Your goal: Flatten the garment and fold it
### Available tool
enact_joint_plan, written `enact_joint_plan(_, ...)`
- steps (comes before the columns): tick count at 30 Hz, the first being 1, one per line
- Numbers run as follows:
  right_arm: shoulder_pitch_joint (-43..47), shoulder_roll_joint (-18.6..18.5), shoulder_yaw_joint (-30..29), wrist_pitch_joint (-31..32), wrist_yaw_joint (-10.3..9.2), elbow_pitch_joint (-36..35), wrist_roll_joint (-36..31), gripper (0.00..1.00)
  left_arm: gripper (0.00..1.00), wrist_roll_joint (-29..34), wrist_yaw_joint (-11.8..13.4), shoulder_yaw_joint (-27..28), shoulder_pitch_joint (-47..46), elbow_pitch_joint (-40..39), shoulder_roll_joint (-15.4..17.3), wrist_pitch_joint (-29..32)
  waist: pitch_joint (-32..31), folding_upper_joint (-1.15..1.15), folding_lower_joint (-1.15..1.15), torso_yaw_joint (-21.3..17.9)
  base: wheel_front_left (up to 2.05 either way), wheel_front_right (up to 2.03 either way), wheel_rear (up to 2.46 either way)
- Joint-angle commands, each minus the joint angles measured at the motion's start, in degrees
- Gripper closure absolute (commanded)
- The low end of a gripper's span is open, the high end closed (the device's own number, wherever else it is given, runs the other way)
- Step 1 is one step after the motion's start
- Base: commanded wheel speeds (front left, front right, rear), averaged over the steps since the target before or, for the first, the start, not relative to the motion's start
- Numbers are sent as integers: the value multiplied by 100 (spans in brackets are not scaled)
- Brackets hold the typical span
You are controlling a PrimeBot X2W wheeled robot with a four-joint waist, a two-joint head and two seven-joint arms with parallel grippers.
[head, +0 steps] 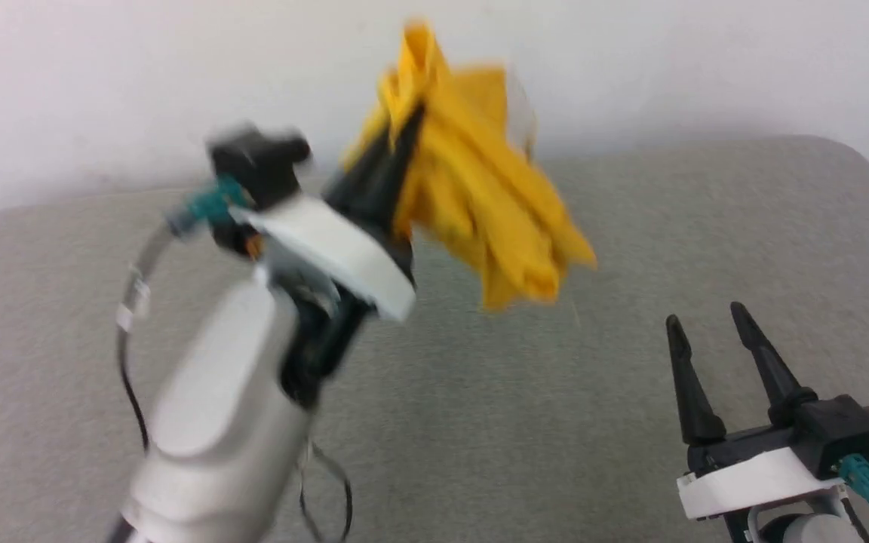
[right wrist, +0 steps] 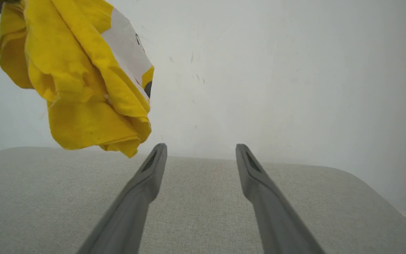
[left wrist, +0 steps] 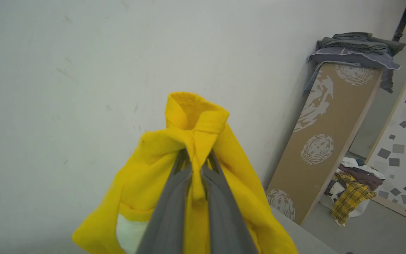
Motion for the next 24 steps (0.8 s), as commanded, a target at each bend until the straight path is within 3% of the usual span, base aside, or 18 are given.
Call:
enact_joint_plan(1,-49,12,14,24,-11,-9,6,0,100,-5,20,-40,171,94,-11,-70,232,-1,0,-413,0,0,0)
enact_joint_plan(5,-41,12,86,68,-11,36,1,0,100,162,-20,-447,765,877,-126,-255,407,-1,0,-607,0,0,0)
enact_joint_plan(8,-62,12,113,76,-11,111,24,0,100,508,95,-718,1029,1520,-49,-404,491,-1,0,-669,0,0,0)
enact_joint_plan(9,-63,12,122,73,-11,146,16,0,76,573,120,-780,1088,1707,-40,-428,496,-1,0,-671,0,0,0)
enact_joint_plan(10,-60,12,141,71,-11,187,-23,0,0,618,120,-847,1138,1886,-36,-421,484,-1,0,-661,0,0,0)
enact_joint_plan(17,9,12,224,64,-11,442,-35,0,0,721,14,-930,1100,2237,-32,-896,191,-1,0,-351,0,0,0)
enact_joint_plan(21,81,12,158,64,-11,484,-34,0,0,697,43,-703,1072,1859,115,-1196,-68,-1,0,-77,0,0,0)
enact_joint_plan(24,141,13,94,48,-11,502,-97,0,0,666,225,-349,1208,1297,361,-1311,-244,-1,0,95,0,0,0)
